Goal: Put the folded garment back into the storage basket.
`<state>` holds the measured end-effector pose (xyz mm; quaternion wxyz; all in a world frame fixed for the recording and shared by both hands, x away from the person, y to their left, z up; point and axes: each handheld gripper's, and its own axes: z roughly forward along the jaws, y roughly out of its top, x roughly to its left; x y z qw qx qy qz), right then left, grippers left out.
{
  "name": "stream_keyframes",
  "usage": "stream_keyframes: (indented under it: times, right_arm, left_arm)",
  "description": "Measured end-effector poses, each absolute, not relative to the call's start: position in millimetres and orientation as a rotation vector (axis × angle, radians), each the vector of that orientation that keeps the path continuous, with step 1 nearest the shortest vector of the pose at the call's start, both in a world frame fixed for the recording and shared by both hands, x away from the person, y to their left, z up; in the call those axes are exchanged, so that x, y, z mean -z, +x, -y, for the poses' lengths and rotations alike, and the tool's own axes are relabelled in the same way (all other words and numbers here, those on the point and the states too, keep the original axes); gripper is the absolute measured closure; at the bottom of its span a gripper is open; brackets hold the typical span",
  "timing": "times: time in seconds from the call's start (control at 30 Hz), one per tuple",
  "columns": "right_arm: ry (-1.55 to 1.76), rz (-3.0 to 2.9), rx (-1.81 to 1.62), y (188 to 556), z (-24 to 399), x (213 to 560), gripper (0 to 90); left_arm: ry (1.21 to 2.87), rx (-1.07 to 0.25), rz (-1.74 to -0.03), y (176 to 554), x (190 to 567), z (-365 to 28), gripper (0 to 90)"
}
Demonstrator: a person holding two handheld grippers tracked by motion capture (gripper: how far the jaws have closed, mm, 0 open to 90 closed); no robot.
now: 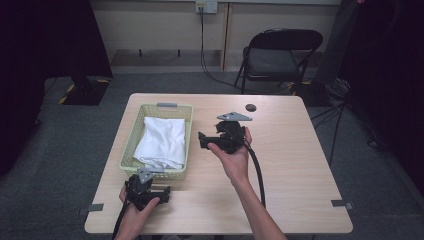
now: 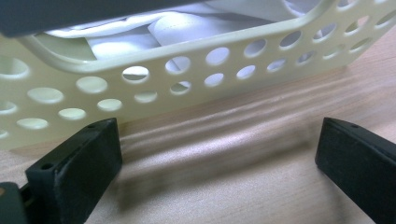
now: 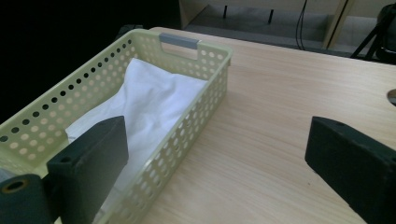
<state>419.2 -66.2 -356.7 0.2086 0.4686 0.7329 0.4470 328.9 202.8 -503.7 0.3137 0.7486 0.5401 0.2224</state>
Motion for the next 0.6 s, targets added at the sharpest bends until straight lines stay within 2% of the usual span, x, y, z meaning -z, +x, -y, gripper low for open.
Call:
stream_keyframes:
  times: [0.6]
  right_arm:
    - [1.343,-1.941,-1.251,395.2,119.4,352.9,5.2]
  left_arm:
    - [1.974,-0.587,-1.428,329.1,503.5,-202.6,0.0]
